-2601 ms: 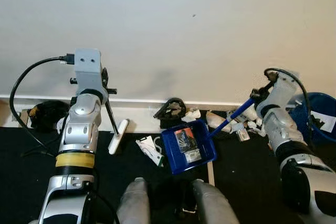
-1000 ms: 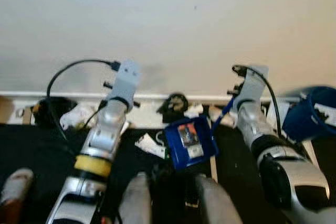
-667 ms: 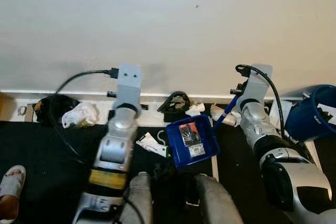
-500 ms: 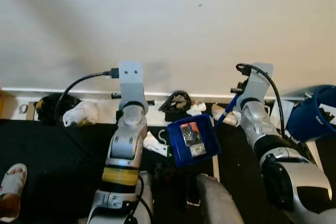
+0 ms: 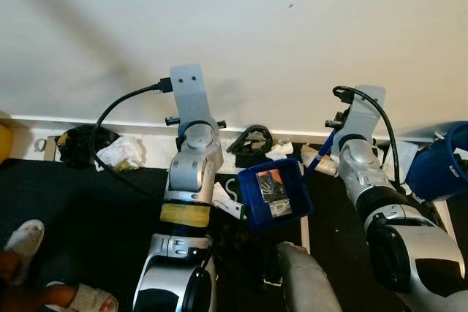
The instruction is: Sweep floor
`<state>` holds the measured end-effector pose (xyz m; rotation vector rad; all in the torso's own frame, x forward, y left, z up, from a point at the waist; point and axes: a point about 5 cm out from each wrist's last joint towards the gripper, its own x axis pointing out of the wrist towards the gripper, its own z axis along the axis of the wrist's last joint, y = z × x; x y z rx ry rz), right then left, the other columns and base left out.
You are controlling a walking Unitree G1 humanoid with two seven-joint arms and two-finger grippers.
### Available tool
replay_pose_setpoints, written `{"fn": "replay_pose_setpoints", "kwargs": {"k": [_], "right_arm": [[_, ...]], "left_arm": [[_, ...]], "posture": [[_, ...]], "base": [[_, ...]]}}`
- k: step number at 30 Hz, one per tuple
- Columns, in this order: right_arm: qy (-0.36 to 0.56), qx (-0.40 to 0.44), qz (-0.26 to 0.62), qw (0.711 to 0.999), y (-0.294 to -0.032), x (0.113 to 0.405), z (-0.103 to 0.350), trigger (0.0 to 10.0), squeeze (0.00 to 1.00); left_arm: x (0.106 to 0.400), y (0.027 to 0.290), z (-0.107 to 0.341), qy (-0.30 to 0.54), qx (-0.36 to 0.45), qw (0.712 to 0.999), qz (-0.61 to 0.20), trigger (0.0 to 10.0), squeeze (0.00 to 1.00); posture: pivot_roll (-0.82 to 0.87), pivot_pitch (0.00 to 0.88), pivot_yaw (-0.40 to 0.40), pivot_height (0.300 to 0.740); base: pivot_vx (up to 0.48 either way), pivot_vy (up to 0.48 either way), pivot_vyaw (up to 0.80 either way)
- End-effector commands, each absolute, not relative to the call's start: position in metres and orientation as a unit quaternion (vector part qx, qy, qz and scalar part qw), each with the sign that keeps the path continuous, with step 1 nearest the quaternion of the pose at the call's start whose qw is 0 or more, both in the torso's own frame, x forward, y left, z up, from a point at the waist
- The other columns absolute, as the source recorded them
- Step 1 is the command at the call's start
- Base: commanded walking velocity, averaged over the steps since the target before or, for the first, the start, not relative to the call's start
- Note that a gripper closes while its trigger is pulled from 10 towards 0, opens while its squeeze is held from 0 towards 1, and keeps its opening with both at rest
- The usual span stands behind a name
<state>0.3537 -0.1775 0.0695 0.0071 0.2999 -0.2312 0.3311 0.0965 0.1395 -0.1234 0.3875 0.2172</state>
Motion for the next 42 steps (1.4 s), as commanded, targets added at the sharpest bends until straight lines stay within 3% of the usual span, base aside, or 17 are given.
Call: {"fn": "replay_pose_setpoints", "kwargs": {"k": [1, 4, 9, 13, 21, 28, 30, 31, 33, 35, 37, 39, 42], "right_arm": [[0.26, -0.002, -0.121, 0.958, -0.18, 0.322, 0.022, 10.0, 0.0], [0.261, 0.0, -0.125, 0.957, -0.182, 0.322, 0.022, 10.0, 0.0], [0.261, 0.001, -0.126, 0.957, -0.183, 0.322, 0.022, 10.0, 0.0], [0.26, 0.001, -0.124, 0.958, -0.183, 0.324, 0.024, 10.0, 0.0], [0.263, 0.0, -0.118, 0.958, -0.18, 0.324, 0.023, 10.0, 0.0], [0.264, 0.0, -0.113, 0.958, -0.178, 0.324, 0.023, 10.0, 0.0], [0.264, 0.0, -0.111, 0.958, -0.178, 0.325, 0.024, 10.0, 0.0], [0.264, 0.0, -0.111, 0.958, -0.178, 0.325, 0.024, 10.0, 0.0], [0.265, -0.001, -0.109, 0.958, -0.178, 0.325, 0.024, 10.0, 0.0], [0.265, -0.001, -0.109, 0.958, -0.178, 0.325, 0.024, 10.0, 0.0], [0.265, -0.001, -0.106, 0.958, -0.177, 0.325, 0.024, 10.0, 0.0], [0.266, -0.002, -0.104, 0.958, -0.177, 0.325, 0.024, 10.0, 0.0], [0.269, -0.003, -0.101, 0.958, -0.176, 0.324, 0.022, 10.0, 0.0]], "left_arm": [[0.328, 0.006, 0.175, 0.213, -0.186, 0.959, -0.027, 10.0, 0.0], [0.331, -0.015, 0.206, 0.198, -0.228, 0.952, -0.051, 10.0, 0.0], [0.338, -0.023, 0.236, 0.162, -0.288, 0.942, -0.064, 10.0, 0.0], [0.35, -0.012, 0.272, 0.07, -0.434, 0.889, -0.124, 10.0, 0.0], [0.357, 0.013, 0.271, 0.055, -0.469, 0.873, -0.124, 10.0, 0.0], [0.362, 0.03, 0.267, 0.045, -0.401, 0.905, -0.135, 10.0, 0.0], [0.363, 0.043, 0.266, 0.039, -0.325, 0.932, -0.156, 10.0, 0.0], [0.363, 0.043, 0.266, 0.039, -0.325, 0.932, -0.156, 10.0, 0.0], [0.361, 0.063, 0.262, 0.028, -0.204, 0.961, -0.184, 10.0, 0.0], [0.36, 0.07, 0.259, 0.024, -0.163, 0.968, -0.19, 10.0, 0.0], [0.362, 0.104, 0.258, -0.006, -0.083, 0.982, -0.167, 10.0, 0.0], [0.362, 0.13, 0.263, -0.027, -0.068, 0.985, -0.157, 10.0, 0.0], [0.357, 0.147, 0.275, -0.036, -0.1, 0.977, -0.185, 10.0, 0.0]], "posture": [[0.13, 0.257, -0.072, 0.74], [0.13, 0.248, -0.073, 0.74], [0.13, 0.241, -0.076, 0.74], [0.14, 0.239, -0.083, 0.74], [0.14, 0.237, -0.095, 0.74], [0.14, 0.232, -0.1, 0.74], [0.14, 0.226, -0.104, 0.74], [0.14, 0.226, -0.104, 0.74], [0.14, 0.219, -0.106, 0.74], [0.14, 0.215, -0.108, 0.74], [0.15, 0.208, -0.114, 0.74], [0.15, 0.2, -0.121, 0.74], [0.16, 0.193, -0.127, 0.74]], "base": [[0.0, 0.0, 0.0], [0.0, 0.0, 0.0], [0.0, 0.0, 0.0], [0.0, 0.0, 0.0], [0.0, 0.0, 0.0], [0.0, 0.0, 0.0], [0.0, 0.0, 0.0], [0.0, 0.0, 0.0], [0.0, 0.0, 0.0], [0.0, 0.0, 0.0], [0.0, 0.0, 0.0], [0.0, 0.0, 0.0], [0.0, 0.0, 0.0]]}}
